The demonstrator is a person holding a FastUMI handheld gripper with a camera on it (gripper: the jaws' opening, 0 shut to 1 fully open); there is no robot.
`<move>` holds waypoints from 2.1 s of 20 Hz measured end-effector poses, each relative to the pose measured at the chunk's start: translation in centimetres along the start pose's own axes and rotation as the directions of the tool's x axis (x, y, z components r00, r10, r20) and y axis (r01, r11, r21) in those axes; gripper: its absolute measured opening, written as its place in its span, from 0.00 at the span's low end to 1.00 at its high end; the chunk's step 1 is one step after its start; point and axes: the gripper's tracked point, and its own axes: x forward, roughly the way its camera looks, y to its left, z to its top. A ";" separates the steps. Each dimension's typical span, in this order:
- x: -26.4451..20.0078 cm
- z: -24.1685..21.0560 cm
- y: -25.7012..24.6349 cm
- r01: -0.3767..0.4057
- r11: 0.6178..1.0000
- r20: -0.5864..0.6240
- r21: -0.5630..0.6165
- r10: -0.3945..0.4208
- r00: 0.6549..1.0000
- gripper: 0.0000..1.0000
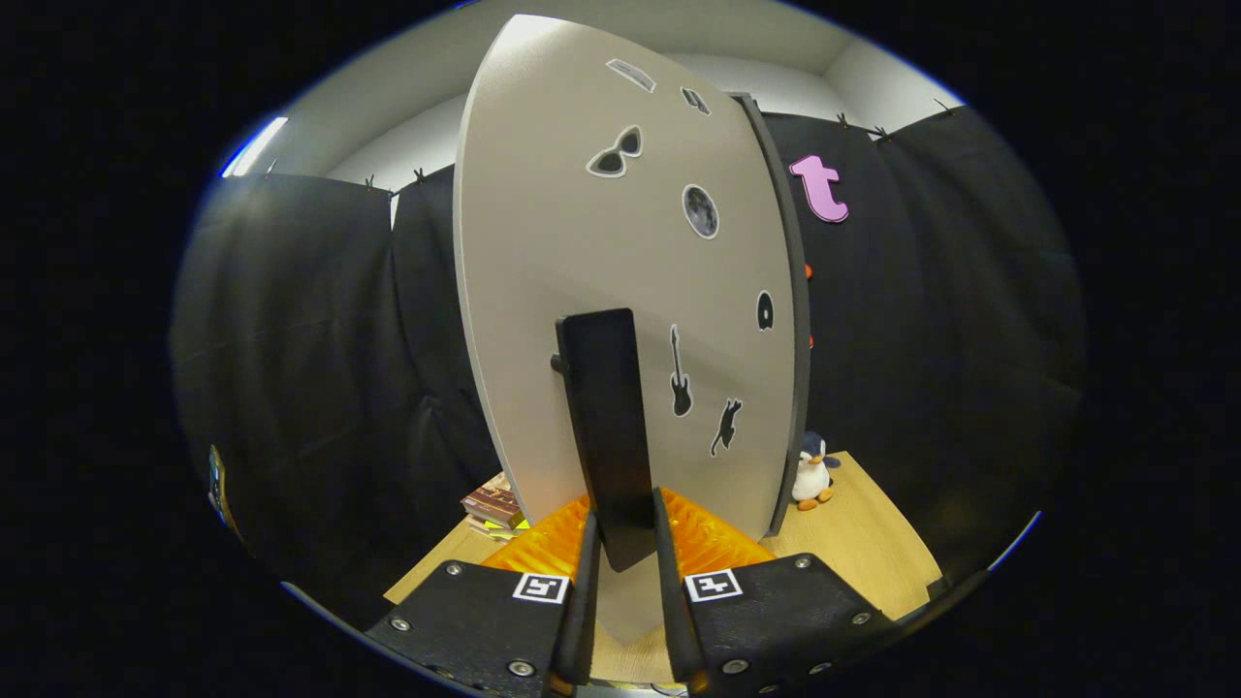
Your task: Open the shoe cabinet door, grab the shoes and put them into the shoe cabinet, then close the shoe cabinet door.
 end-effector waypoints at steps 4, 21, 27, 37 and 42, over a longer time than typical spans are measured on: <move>-1.8 0.4 -1.9 0.049 0.998 0.015 -0.049 -0.048 0.999 0.27; -8.7 2.7 -14.3 0.479 0.874 0.153 -0.084 -0.464 0.873 0.12; -9.9 1.7 -9.8 0.440 0.890 0.161 -0.121 -0.420 0.893 0.15; -0.6 -6.7 0.1 0.259 0.960 0.013 -0.101 -0.259 0.966 0.47; 6.3 -13.9 1.3 0.227 0.972 -0.090 -0.065 -0.232 0.969 0.69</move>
